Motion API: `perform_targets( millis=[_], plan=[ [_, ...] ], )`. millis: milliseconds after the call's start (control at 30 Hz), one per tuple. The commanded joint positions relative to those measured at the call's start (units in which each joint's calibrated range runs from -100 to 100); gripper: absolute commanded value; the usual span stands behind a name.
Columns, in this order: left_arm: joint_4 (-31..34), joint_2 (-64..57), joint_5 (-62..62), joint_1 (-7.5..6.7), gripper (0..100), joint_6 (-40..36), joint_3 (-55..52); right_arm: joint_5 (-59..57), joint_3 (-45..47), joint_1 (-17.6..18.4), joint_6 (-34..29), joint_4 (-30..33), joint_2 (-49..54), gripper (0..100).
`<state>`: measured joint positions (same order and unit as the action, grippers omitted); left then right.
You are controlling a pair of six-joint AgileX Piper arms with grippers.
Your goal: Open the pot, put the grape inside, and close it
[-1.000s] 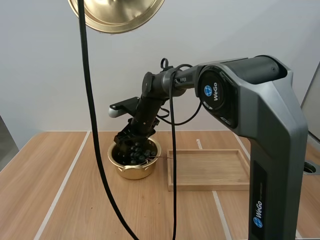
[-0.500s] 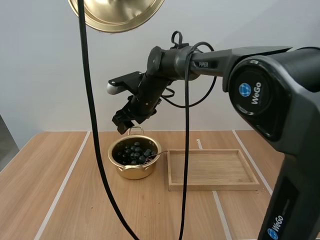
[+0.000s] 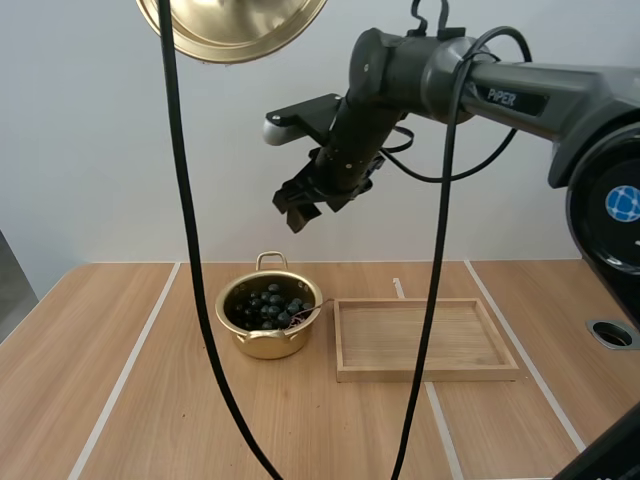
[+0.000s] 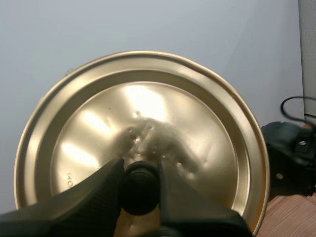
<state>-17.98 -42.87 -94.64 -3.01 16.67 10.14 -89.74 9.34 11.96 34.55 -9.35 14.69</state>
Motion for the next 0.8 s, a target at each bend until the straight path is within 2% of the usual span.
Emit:
perform_targets(
  millis=[0,467,633,767],
  plan=[
    [-0.16,-0.24,2.0,-0.11,0,-0.9,0.45,-1.19,2.15,-3.63,-0.14,1.11,3.46,100],
    [-0.16,6.48,-5.36,-0.11,0,-2.47,-0.73,3.28,9.18,-19.61,3.86,1.61,16.13,100],
    [-0.16,7.9,-0.48,-0.11,0,-2.47,-9.09,4.99,9.18,-22.52,4.19,1.61,19.33,100],
    [-0.16,9.34,5.24,-0.11,0,-2.47,-16.94,5.25,9.18,-22.91,3.77,1.61,20.55,99]
  ],
)
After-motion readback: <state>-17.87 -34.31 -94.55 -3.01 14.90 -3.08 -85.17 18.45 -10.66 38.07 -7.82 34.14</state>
